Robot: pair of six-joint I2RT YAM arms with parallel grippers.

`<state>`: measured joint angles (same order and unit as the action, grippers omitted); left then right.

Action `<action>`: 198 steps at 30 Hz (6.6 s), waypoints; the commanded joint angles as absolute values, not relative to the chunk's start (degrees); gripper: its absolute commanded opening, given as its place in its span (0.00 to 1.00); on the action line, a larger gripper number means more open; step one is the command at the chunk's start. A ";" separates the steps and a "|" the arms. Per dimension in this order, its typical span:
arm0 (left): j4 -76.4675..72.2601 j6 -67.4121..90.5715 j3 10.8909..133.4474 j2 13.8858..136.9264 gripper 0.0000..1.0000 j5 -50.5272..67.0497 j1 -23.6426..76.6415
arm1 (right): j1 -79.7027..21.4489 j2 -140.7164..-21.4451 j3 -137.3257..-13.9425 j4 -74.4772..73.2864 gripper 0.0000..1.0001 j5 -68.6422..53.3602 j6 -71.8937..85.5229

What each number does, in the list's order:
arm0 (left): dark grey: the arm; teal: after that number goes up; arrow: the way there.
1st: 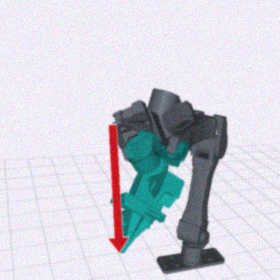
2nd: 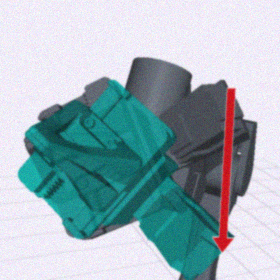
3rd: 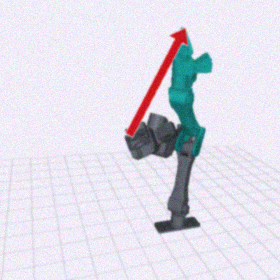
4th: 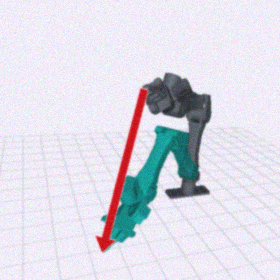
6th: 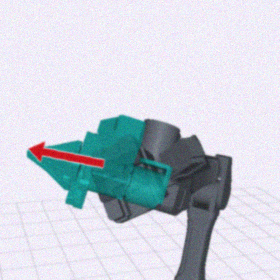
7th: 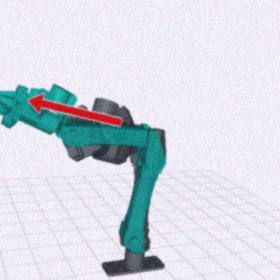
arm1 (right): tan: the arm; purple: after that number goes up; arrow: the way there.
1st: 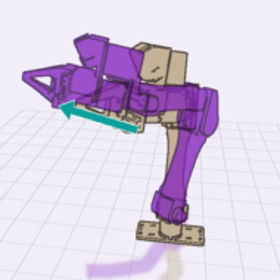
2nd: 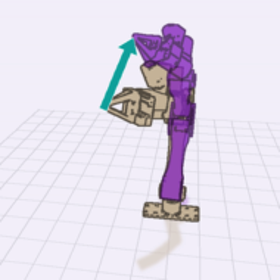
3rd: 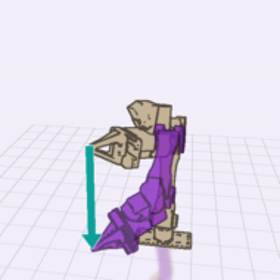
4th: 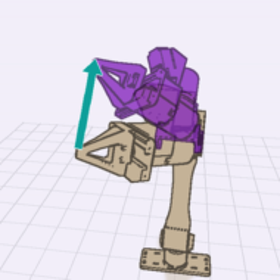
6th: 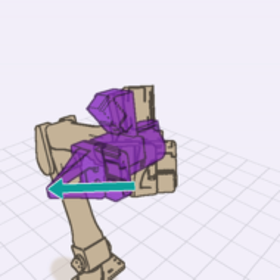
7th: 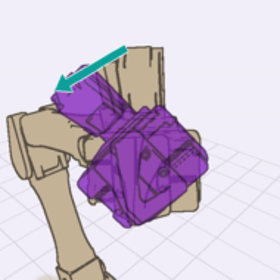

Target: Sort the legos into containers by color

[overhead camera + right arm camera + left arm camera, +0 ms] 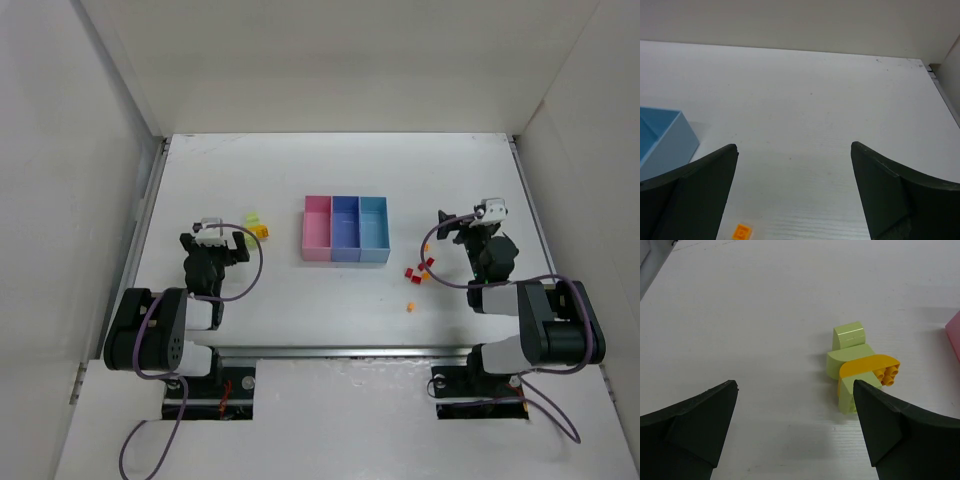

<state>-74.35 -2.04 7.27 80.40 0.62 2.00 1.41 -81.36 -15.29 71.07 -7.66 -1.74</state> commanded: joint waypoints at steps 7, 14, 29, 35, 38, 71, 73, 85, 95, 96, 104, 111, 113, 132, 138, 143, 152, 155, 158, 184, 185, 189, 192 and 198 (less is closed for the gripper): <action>-89.38 -2.36 7.83 79.54 1.00 2.36 1.76 | 0.53 -72.61 -28.07 50.25 1.00 -4.23 -1.50; -56.35 -31.06 19.25 54.29 1.00 27.95 0.70 | -3.95 -59.25 -40.66 40.18 1.00 5.15 -9.93; 16.94 -44.92 85.65 71.87 1.00 10.89 11.24 | -16.80 -80.31 -87.06 -19.78 1.00 36.20 -6.70; 23.57 -27.20 91.25 75.60 1.00 12.83 11.95 | -11.78 -84.99 -85.21 -40.78 0.99 8.26 12.37; 16.54 -22.25 86.33 72.43 1.00 10.38 11.95 | -11.26 -84.99 -77.47 -39.56 0.88 3.02 18.09; 10.72 -12.48 62.58 65.92 1.00 10.46 12.48 | -10.02 -105.56 -69.87 -37.01 0.50 3.25 22.24; 10.72 -12.48 62.58 65.92 1.00 9.93 12.48 | -10.02 -105.03 -69.26 -36.39 0.44 3.25 22.24; 10.20 -13.01 62.58 65.39 1.00 8.79 12.48 | -10.02 -105.74 -69.26 -35.24 0.13 5.10 20.57; 10.20 -19.24 60.91 64.86 1.00 10.28 12.48 | -15.02 -95.73 -83.47 -40.43 0.00 6.24 15.47; 9.67 -20.03 60.91 64.86 1.00 10.28 12.48 | -16.25 -93.28 -84.63 -39.65 0.00 6.24 15.47; 7.56 -20.74 59.77 64.86 1.00 9.05 12.48 | -23.98 -98.52 -88.85 -39.46 0.00 0.71 9.15; 7.03 -19.69 58.72 64.34 1.00 8.00 12.48 | -26.81 -101.33 -90.70 -40.95 0.16 1.31 6.77; 7.03 -19.17 58.71 64.34 1.00 8.53 12.48 | -26.81 -101.34 -90.70 -40.96 0.28 1.32 6.25; 7.03 -19.16 58.71 64.34 1.00 8.53 12.48 | -26.81 -101.77 -91.23 -41.57 0.76 -6.59 4.66; 7.03 -19.16 58.71 64.34 1.00 9.05 12.48 | -27.95 -104.14 -93.24 -44.99 0.87 -8.96 2.64; 7.03 -19.16 58.18 63.81 1.00 9.58 12.48 | -28.56 -106.17 -93.86 -46.32 0.87 -9.29 2.03; 7.03 -19.16 58.18 63.81 1.00 9.58 12.48 | -30.94 -111.18 -95.80 -48.17 0.88 -9.94 2.54; 7.03 -19.16 58.18 63.81 1.00 9.58 12.48 | -30.24 -107.95 -95.80 -46.68 0.88 -9.05 4.82; 7.03 -19.16 58.18 63.29 1.00 9.05 12.48 | -29.18 -104.08 -95.28 -43.86 0.88 -10.29 6.15; 1.66 -13.63 52.47 59.95 1.00 4.66 12.48 | -6.24 -85.86 -56.16 -34.74 0.72 -0.51 41.31; 1.67 -13.62 52.47 59.94 1.00 4.66 12.48 | -6.24 -86.65 -56.16 -33.93 0.71 -1.05 41.83; 2.20 -13.62 51.95 59.33 1.00 4.66 12.48 | -6.24 -88.59 -56.77 -31.82 0.63 0.52 43.07; 2.72 -13.62 51.94 59.33 1.00 5.19 12.48 | -6.24 -91.75 -57.91 -31.82 0.63 1.85 43.59; 2.72 -13.62 51.94 59.33 1.00 5.19 12.48 | -6.24 -93.60 -57.14 -31.82 0.55 3.07 42.36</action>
